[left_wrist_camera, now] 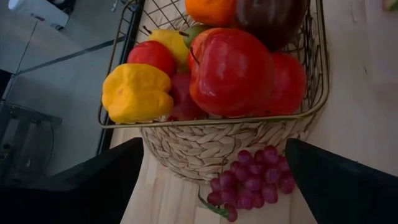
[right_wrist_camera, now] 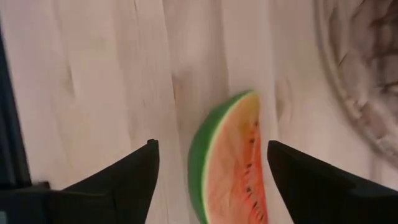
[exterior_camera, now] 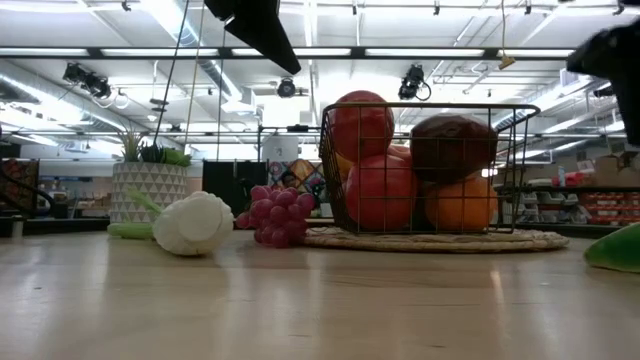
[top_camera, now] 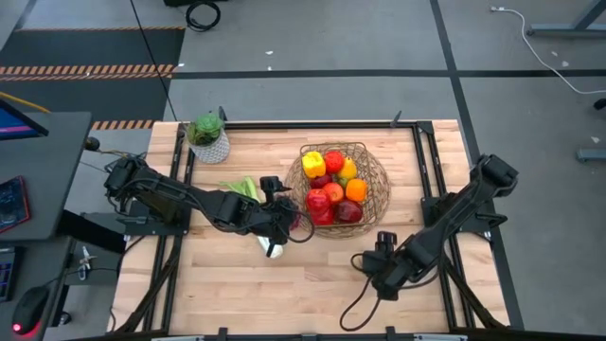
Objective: Build produce basket
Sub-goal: Put the watermelon into the wire basket
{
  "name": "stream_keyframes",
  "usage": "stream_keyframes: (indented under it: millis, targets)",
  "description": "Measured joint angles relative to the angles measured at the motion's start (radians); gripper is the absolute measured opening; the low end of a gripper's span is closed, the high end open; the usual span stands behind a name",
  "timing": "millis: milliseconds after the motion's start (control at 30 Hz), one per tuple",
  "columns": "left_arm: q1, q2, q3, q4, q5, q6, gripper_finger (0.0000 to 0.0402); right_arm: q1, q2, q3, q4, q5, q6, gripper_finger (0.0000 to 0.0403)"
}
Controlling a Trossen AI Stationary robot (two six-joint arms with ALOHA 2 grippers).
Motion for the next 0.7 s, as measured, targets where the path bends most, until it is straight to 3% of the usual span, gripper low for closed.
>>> stream_keyframes:
  millis: [333,700]
  targets:
    - [0.000,0.001,0.000,0.002,0.000,-0.001,0.0400,0.000,0.103,0.000,-0.042,-0.105,0.025,0.0375]
    - [0.000,0.001,-0.001,0.003,0.001,-0.001,0.0400,-0.002,0.184,-0.088,0.005,-0.106,0.022,0.0352]
